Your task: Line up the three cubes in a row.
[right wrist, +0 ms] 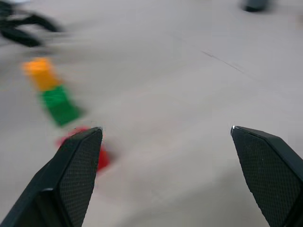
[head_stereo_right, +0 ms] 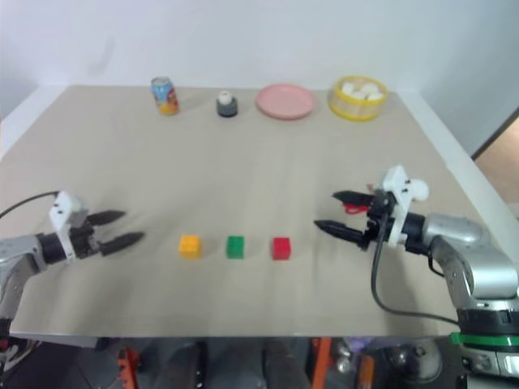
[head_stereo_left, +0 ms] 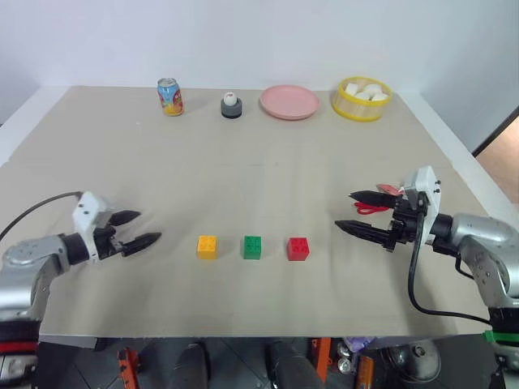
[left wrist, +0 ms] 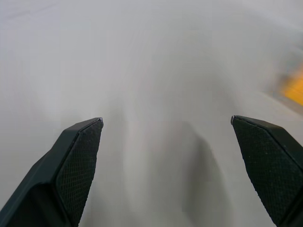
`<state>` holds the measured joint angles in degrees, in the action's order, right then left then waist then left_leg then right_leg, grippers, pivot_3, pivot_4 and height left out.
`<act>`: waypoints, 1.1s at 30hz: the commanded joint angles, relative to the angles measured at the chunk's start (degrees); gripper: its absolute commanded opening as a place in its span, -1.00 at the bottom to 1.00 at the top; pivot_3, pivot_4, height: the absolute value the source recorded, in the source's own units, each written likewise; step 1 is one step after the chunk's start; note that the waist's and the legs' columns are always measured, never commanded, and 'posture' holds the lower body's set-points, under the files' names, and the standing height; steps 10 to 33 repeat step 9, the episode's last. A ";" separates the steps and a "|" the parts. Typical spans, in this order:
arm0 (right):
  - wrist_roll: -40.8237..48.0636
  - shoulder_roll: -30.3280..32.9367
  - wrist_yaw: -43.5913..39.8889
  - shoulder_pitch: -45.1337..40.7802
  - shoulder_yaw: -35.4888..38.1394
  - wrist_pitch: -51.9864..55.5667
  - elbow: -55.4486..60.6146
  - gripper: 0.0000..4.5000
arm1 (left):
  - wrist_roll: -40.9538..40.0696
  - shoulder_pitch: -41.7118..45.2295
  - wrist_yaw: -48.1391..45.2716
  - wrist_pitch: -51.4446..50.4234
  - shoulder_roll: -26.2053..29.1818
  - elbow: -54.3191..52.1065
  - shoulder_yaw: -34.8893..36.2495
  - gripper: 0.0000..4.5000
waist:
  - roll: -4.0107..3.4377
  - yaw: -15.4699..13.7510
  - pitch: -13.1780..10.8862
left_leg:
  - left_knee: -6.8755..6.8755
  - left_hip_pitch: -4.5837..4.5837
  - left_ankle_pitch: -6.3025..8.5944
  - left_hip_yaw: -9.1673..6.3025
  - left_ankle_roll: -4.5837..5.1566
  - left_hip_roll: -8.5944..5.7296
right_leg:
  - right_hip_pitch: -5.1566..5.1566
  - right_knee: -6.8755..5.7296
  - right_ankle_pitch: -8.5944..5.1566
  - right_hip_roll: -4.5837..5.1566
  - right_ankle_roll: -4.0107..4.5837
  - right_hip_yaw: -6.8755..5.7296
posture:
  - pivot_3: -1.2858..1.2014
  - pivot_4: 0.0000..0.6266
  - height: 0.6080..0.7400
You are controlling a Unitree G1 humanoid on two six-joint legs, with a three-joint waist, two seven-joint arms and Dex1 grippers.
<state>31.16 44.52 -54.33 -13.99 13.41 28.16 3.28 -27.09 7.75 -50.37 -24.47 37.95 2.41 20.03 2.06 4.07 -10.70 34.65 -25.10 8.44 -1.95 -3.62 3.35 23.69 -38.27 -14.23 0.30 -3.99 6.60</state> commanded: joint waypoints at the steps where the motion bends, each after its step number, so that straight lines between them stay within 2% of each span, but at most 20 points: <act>1: -1.90 -4.96 10.94 4.44 5.41 -2.05 4.34 1.00 | -3.56 -3.48 14.12 -3.38 -6.69 -10.45 7.07 0.99 | 0.00 -0.09 0.01 | 0.00 0.02 0.00 0.00 0.00 0.00 | -0.03 0.01 0.00 0.00 0.00 0.00 | 0.03 -0.52 1.00; 4: -2.64 -10.66 18.67 6.81 6.06 -1.95 8.51 1.00 | -3.35 -5.54 20.76 -3.08 -12.25 -14.60 7.20 0.99 | 0.00 -0.11 0.01 | 0.04 0.13 -0.03 0.00 0.01 -0.01 | -0.12 0.00 0.07 -0.01 0.08 0.01 | 0.03 -0.52 1.00; 9: -7.75 -17.28 28.13 7.93 4.10 -4.01 9.96 1.00 | -1.46 -6.37 26.91 -0.90 -17.86 -17.45 4.01 0.99 | 0.03 0.08 0.03 | 0.08 0.47 -0.13 0.08 -0.01 -0.04 | -0.36 0.03 0.22 0.00 0.30 0.10 | 0.03 -0.52 1.00; 33: -7.75 -17.28 28.13 7.93 4.10 -4.01 9.96 1.00 | -1.46 -6.37 26.91 -0.90 -17.86 -17.45 4.01 0.99 | 0.03 0.08 0.03 | 0.08 0.47 -0.13 0.08 -0.01 -0.04 | -0.36 0.03 0.22 0.00 0.30 0.10 | 0.03 -0.52 1.00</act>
